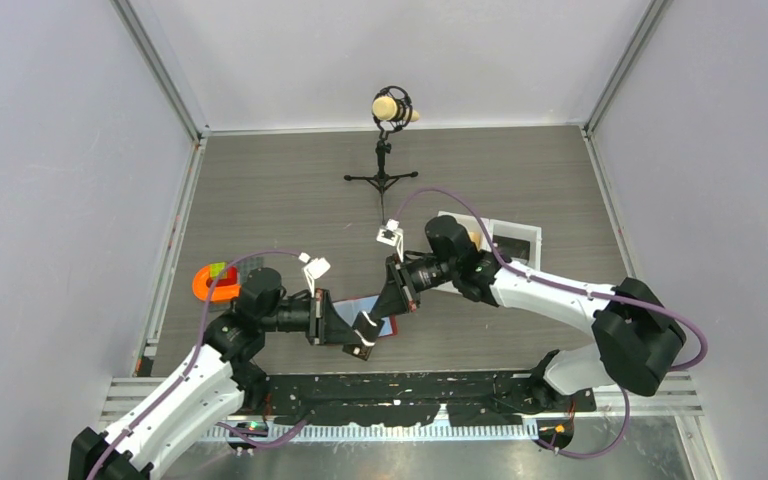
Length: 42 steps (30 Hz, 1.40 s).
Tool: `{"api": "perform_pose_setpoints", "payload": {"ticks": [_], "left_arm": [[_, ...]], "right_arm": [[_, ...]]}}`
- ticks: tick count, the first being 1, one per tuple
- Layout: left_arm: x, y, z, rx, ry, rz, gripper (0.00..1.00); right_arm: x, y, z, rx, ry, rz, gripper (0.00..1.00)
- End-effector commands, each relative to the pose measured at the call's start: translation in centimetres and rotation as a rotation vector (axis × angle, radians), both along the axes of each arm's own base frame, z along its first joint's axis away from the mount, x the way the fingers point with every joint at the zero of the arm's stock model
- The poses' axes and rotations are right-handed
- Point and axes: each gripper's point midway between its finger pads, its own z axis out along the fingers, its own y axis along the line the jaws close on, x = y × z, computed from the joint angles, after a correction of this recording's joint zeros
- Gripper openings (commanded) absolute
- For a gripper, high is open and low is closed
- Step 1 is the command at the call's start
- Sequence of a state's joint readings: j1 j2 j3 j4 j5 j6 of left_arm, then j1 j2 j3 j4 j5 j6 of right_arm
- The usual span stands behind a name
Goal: Take the credit cards out of the card holder
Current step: Place the credit card in the storage box.
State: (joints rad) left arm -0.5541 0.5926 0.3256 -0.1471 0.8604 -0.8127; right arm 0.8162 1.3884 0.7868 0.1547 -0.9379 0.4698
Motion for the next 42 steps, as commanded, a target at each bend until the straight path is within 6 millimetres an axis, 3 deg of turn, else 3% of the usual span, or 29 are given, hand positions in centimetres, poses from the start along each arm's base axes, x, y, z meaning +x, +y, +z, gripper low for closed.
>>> {"api": "perform_pose_setpoints", "payload": {"ticks": [1, 5, 11, 16, 20, 24, 29, 34, 39, 42], "left_arm": [[0.5, -0.1, 1.9, -0.019, -0.056, 0.004, 0.15], [0.8, 0.3, 1.6, 0.022, -0.073, 0.039, 0.53], [1.6, 1.2, 2.2, 0.071, -0.129, 0.105, 0.97], [2.1, 1.6, 2.6, 0.106, -0.151, 0.136, 1.0], [2.4, 2.1, 2.8, 0.147, -0.163, 0.16, 1.0], [2.6, 2.7, 3.2, 0.196, -0.19, 0.173, 1.0], [3.0, 3.7, 3.2, 0.26, -0.222, 0.203, 1.0], [2.9, 4.0, 3.3, 0.263, -0.23, 0.213, 1.0], [3.1, 4.7, 3.3, 0.303, -0.246, 0.237, 1.0], [3.0, 4.7, 3.6, 0.298, -0.255, 0.235, 1.0]], "right_arm": [[-0.4, 0.7, 2.0, 0.091, -0.027, 0.03, 0.05], [0.3, 0.4, 2.1, 0.088, -0.027, -0.013, 0.05], [3.2, -1.5, 3.1, 0.099, -0.029, -0.141, 0.05], [6.5, -4.5, 4.1, 0.088, -0.031, -0.283, 0.05], [10.3, -8.3, 5.6, 0.095, -0.053, -0.462, 0.05], [15.4, -14.6, 6.0, 0.034, -0.075, -0.745, 0.05], [19.4, -22.2, 5.8, -0.094, -0.132, -1.075, 0.05], [20.8, -28.9, 5.2, -0.152, -0.095, -1.281, 0.05], [21.0, -32.7, 4.5, -0.229, -0.102, -1.405, 0.05], [21.3, -34.0, 3.6, -0.292, -0.095, -1.443, 0.05]]}}
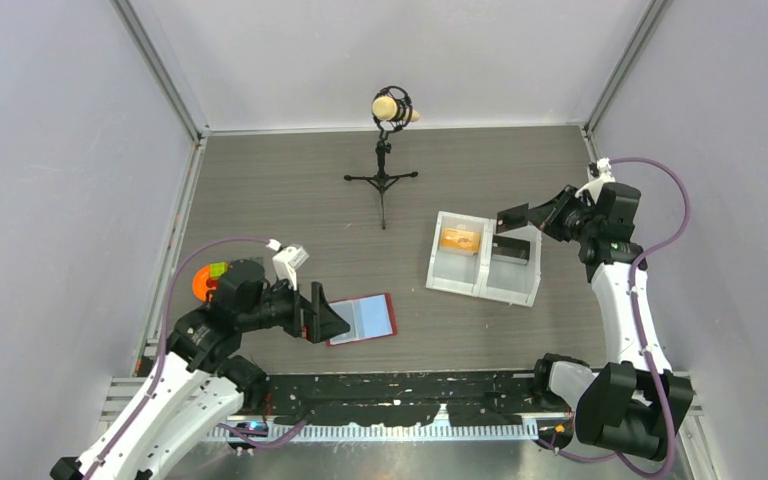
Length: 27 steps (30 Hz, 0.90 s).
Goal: Take the credit cards out of the card holder
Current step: Place the credit card in the storage box.
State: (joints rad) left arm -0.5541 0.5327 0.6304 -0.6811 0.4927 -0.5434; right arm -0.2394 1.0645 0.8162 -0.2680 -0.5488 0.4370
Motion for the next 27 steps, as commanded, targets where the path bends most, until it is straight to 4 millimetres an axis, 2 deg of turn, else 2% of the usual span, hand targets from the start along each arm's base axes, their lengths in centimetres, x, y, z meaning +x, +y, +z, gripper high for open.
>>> {"api": "perform_pose_setpoints", "payload": {"ticks": [1, 15, 27], "left_arm": [[0.3, 0.3, 1.7, -0.003, -0.068, 0.005, 1.0], [0.2, 0.5, 1.1, -0.004, -0.07, 0.012, 1.0], [0.3, 0.4, 1.0, 0.0, -0.065, 0.012, 1.0]], "right_arm": [[0.5, -2.1, 0.9, -0.107, -0.012, -0.058, 0.05], [0.7, -2.5, -3.9, -0.106, 0.079, -0.057, 0.05], [1.7, -2.7, -6.9, -0.085, 0.112, -0.069, 0.05]]}}
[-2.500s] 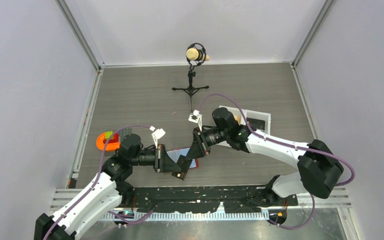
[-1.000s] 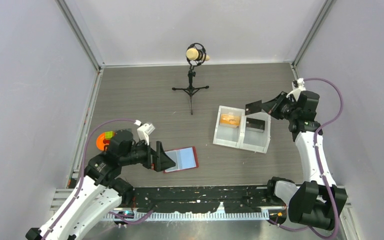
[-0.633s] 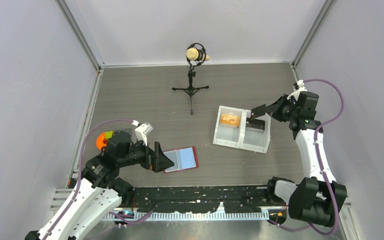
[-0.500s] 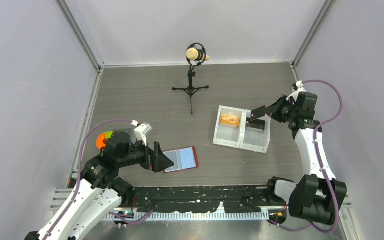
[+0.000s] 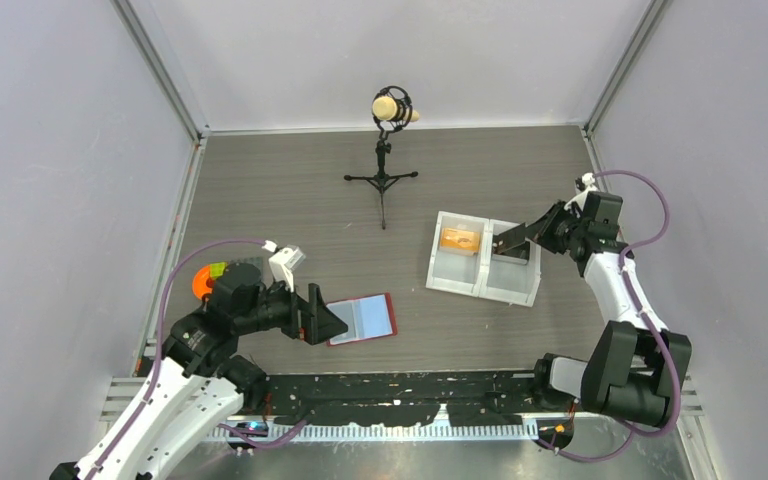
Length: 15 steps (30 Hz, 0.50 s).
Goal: Take the credit cards out of the card holder
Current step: Place the credit card in the storage box.
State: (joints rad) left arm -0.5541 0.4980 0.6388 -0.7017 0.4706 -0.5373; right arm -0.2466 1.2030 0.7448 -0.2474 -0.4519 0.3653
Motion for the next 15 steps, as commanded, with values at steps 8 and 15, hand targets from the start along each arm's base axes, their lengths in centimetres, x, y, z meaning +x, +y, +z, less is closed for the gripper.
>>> {"api": "perform_pose_setpoints", "payload": {"ticks": [8, 15], "left_arm": [[0.3, 0.1, 0.6, -0.001, -0.038, 0.0, 1.0], [0.2, 0.0, 0.6, -0.003, -0.032, -0.005, 1.0]], "right_arm": [[2.4, -1.0, -0.7, -0.013, -0.066, -0.034, 0.05], [2.7, -1.2, -1.9, -0.001, -0.049, -0.052, 0.09]]}}
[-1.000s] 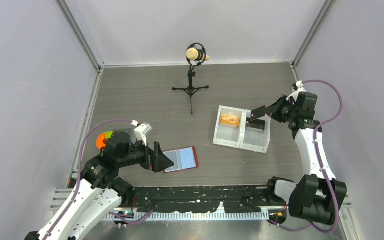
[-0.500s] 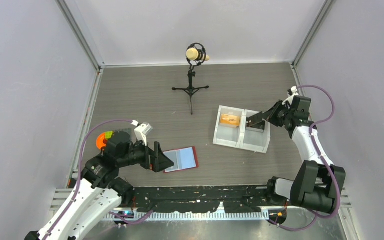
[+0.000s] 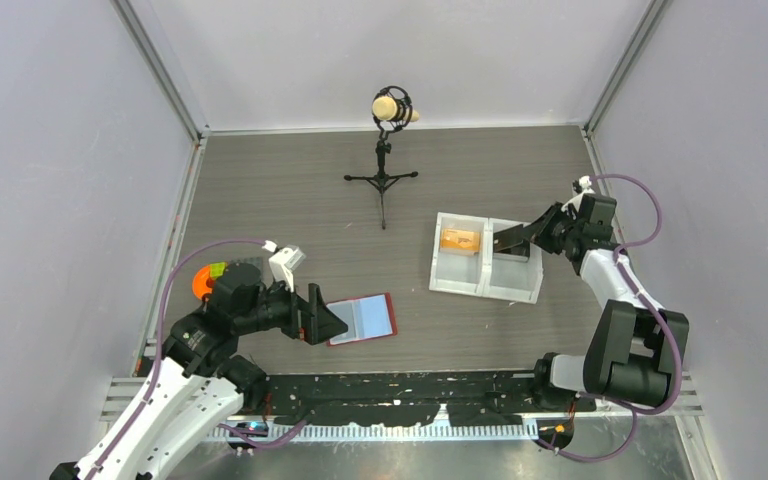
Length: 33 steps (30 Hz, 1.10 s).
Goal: Take the credit cards out of the card holder
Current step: Place the credit card in the storage box.
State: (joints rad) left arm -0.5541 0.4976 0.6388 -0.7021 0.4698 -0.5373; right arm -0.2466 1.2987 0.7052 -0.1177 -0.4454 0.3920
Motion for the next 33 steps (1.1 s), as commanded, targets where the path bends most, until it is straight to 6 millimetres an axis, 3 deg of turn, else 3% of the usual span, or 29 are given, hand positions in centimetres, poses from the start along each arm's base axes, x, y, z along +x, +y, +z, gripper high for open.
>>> {"api": "perform_pose_setpoints", "payload": {"ticks": [1, 16, 27, 33], "left_arm": [[0.2, 0.0, 0.7, -0.004, -0.033, -0.006, 1.0], [0.4, 0.1, 0.5, 0.004, -0.028, 0.006, 1.0], [2.4, 1.8, 0.0, 0.056, -0.049, 0.173, 1.0], [3.1, 1.8, -2.3, 0.099, 0.024, 0.209, 0.95]], "right_arm": [[1.4, -0.9, 0.6, -0.02, -0.061, -0.033, 0.1], [2.0, -1.9, 2.4, -0.053, -0.07, -0.085, 0.24], [1.7, -2.9, 6.0, -0.088, -0.107, -0.148, 0.29], [0.5, -0.9, 8.4, -0.075, -0.153, -0.099, 0.3]]}}
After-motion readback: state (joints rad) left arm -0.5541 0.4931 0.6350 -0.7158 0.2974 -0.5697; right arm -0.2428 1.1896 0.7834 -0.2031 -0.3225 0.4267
